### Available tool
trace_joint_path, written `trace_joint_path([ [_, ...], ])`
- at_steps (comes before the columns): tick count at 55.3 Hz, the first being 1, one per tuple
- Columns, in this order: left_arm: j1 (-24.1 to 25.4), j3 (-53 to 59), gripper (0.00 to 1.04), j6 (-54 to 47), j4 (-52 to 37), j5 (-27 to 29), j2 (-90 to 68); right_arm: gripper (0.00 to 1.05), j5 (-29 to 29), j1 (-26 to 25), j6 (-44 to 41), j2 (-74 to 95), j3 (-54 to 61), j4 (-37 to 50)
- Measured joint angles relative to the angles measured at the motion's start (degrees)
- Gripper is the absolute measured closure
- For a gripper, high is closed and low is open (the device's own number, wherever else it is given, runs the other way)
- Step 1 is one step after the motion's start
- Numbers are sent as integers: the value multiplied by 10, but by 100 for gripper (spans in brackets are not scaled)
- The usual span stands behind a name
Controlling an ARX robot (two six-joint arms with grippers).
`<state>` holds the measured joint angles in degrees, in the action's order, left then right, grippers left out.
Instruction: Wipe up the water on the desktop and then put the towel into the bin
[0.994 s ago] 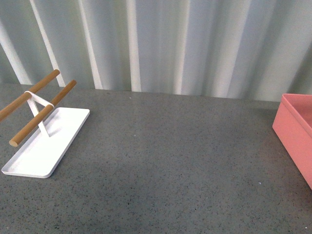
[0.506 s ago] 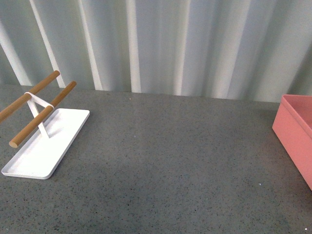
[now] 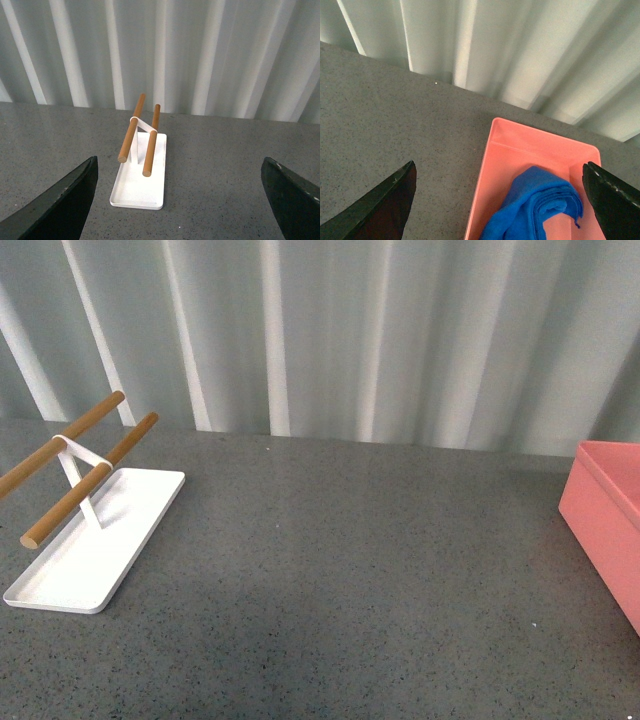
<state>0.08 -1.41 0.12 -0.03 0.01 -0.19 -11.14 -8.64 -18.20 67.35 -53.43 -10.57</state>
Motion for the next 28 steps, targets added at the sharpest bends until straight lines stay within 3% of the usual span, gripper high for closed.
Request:
trace_joint_path([
  [20,0,0,7,0,0,0,0,8,68,61,-7,-285,158,-48],
  [25,0,0,7,0,0,0,0,23,107,79,76,-366,237,74],
  [28,0,0,7,0,0,0,0,32,108,83,115,-412,273,95],
])
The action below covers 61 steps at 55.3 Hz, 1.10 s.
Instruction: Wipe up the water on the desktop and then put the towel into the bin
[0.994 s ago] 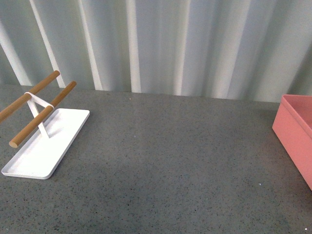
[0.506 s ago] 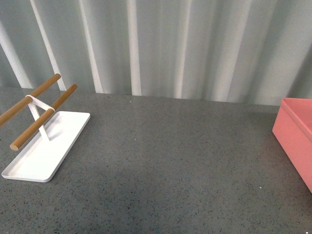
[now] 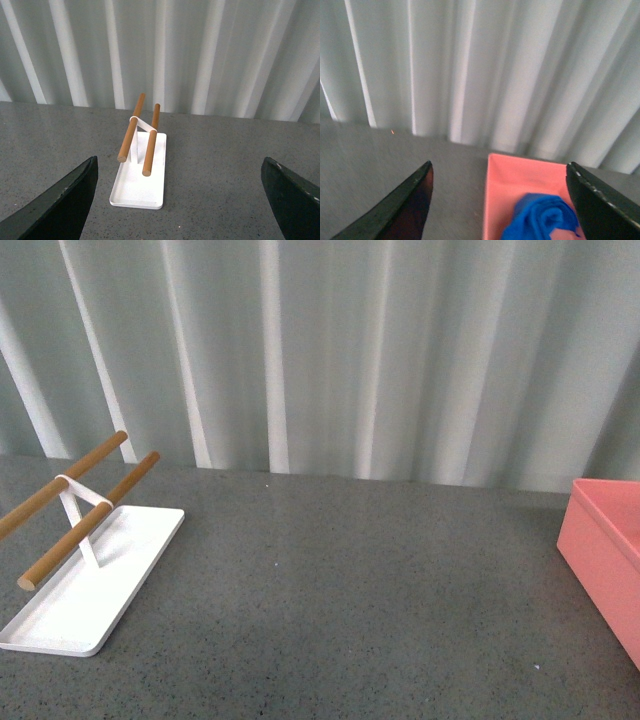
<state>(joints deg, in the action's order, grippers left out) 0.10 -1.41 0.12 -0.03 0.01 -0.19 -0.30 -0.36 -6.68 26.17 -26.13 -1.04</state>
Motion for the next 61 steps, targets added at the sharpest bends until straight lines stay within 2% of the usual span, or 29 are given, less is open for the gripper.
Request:
trace_joint_path([
  [11,0,0,7,0,0,0,0,67,1,2,51,-106,75,-27],
  [17,0,0,7,0,0,0,0,96,1,2,57,-160,122,-26],
  [19,0,0,7,0,0,0,0,101,1,2,57,-166,131,-22],
  [32,0,0,7,0,0,0,0,101,1,2,59,-199,184,-6],
  [61,0,0,7,0,0,0,0,101,1,2,60,-233,229,4],
])
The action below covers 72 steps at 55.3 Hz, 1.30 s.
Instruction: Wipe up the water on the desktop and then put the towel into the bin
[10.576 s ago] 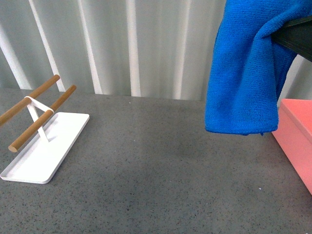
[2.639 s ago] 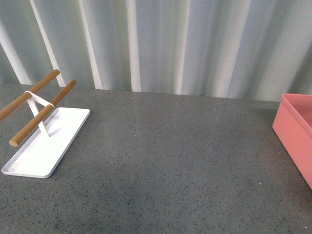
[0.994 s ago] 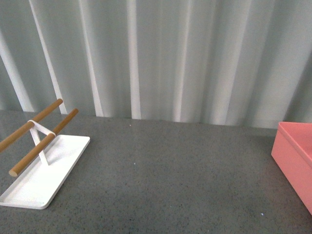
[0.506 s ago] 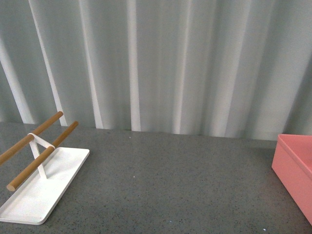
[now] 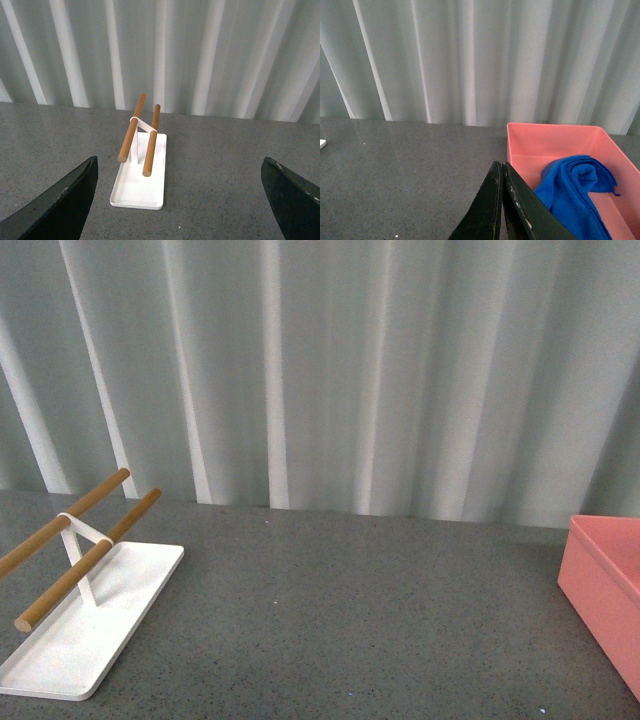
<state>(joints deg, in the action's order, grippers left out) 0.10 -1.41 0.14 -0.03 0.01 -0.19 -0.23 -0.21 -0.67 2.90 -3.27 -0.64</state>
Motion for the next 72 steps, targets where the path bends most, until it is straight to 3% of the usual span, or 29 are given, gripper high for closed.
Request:
trace_joint_path([
  [26,0,0,7,0,0,0,0,101,1,0,1,-27,18,5],
  [35,0,0,7,0,0,0,0,70,1,0,1,-27,18,5],
  [49,0,0,7,0,0,0,0,6,1,0,1,-27,18,5],
  [72,0,0,7,0,0,0,0,7,1,0,1,-27,18,5],
])
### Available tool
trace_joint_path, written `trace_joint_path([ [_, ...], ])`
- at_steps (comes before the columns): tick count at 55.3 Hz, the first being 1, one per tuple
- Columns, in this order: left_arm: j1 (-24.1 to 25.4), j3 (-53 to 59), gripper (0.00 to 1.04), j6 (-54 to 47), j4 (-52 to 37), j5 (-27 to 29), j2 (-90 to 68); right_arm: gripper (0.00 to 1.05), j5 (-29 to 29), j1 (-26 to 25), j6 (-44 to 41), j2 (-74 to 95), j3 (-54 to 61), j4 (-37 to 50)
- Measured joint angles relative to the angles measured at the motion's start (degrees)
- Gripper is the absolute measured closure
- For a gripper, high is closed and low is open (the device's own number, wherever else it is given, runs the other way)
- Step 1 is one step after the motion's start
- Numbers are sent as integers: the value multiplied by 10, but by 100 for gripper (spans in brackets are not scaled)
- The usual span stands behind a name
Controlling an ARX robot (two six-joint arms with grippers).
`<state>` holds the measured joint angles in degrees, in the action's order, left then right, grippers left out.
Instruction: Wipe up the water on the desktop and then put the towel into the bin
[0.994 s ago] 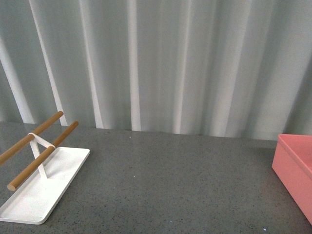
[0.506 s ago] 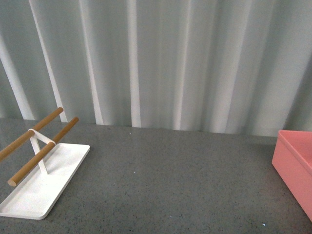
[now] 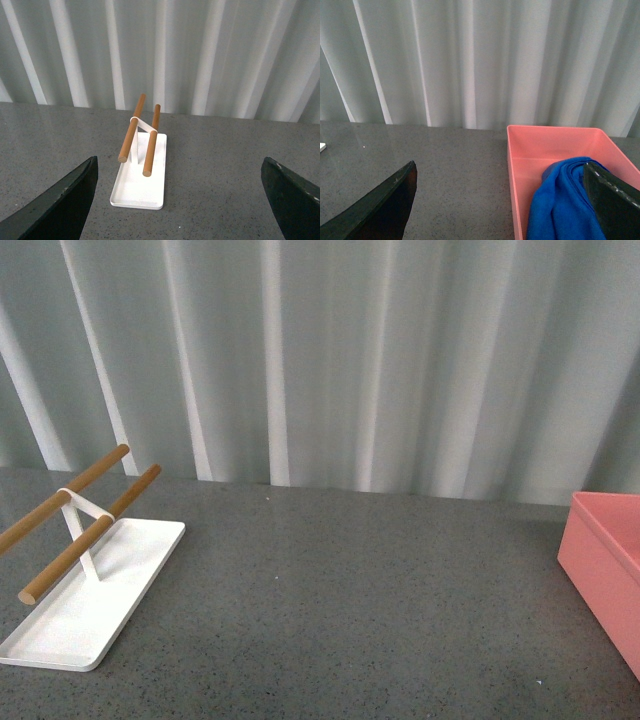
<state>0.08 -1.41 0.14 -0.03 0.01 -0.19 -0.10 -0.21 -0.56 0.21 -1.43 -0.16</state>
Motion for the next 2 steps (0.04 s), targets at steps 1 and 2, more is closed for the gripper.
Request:
trace_joint_path([
  [1,0,0,7,0,0,0,0,7,0,0,0,0,0,0],
  [2,0,0,7,0,0,0,0,7,0,0,0,0,0,0],
])
